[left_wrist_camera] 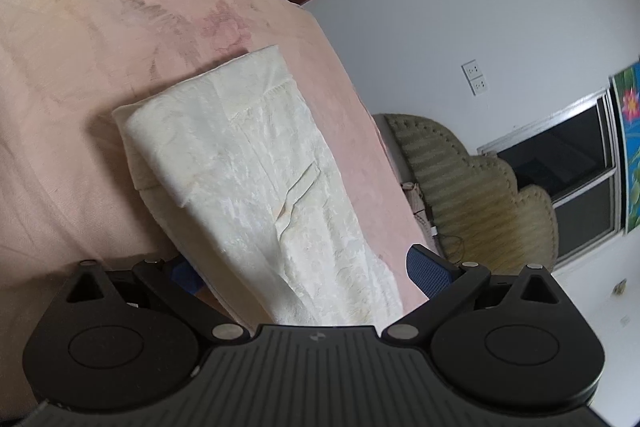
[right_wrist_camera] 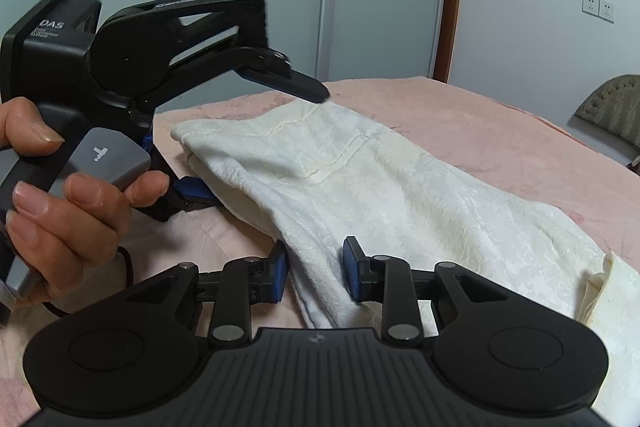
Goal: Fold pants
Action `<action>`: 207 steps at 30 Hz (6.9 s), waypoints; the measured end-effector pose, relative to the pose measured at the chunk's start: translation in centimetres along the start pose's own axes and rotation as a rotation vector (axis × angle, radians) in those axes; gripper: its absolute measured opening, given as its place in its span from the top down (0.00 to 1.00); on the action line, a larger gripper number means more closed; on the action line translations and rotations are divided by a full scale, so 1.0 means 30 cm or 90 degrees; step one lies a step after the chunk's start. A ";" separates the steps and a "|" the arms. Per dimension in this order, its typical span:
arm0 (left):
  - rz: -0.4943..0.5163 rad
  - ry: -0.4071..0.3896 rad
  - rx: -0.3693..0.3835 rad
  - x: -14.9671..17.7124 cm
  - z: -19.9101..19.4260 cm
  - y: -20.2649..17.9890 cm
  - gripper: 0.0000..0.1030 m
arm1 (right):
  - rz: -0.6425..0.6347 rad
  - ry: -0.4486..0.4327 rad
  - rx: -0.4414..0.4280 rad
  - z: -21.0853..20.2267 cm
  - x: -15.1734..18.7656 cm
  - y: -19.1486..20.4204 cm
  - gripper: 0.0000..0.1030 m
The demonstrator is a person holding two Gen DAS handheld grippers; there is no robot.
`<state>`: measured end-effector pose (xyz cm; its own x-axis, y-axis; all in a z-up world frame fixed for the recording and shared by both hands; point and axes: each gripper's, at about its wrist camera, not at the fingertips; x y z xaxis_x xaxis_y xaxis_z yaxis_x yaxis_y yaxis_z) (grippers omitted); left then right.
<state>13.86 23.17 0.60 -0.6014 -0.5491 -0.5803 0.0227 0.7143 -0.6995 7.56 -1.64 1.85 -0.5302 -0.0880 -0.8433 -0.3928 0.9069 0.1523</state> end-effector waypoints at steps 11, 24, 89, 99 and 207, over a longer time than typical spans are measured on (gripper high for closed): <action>0.005 0.005 -0.006 -0.008 0.018 -0.003 0.01 | -0.004 0.012 -0.001 0.038 -0.013 0.013 0.73; -0.009 -0.008 0.056 -0.021 0.015 0.039 0.01 | -0.061 0.100 -0.098 0.037 -0.044 0.007 0.37; 0.660 -0.045 0.117 0.630 0.212 -0.978 0.90 | 0.013 -0.077 0.015 -0.321 -0.109 -0.730 0.37; 0.669 0.021 0.136 0.815 0.343 -1.087 0.85 | 0.029 -0.048 0.086 -0.447 0.029 -0.901 0.37; 0.990 -0.145 -0.249 0.752 -0.147 -0.572 0.02 | 0.669 -0.024 -0.050 -0.512 0.215 -1.136 0.20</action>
<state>-3.62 0.45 1.34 -0.0672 0.7486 -0.6596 0.2489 0.6528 0.7155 6.00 -39.43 -0.86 -0.6088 0.7412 -0.2829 0.2028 0.4901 0.8477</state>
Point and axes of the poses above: each gripper's, at about its wrist camera, not at the fingertips, and z roughly the way its jaws point, y to its left, x to its underside, and after that the axes turned 14 degrees about z, right-handed
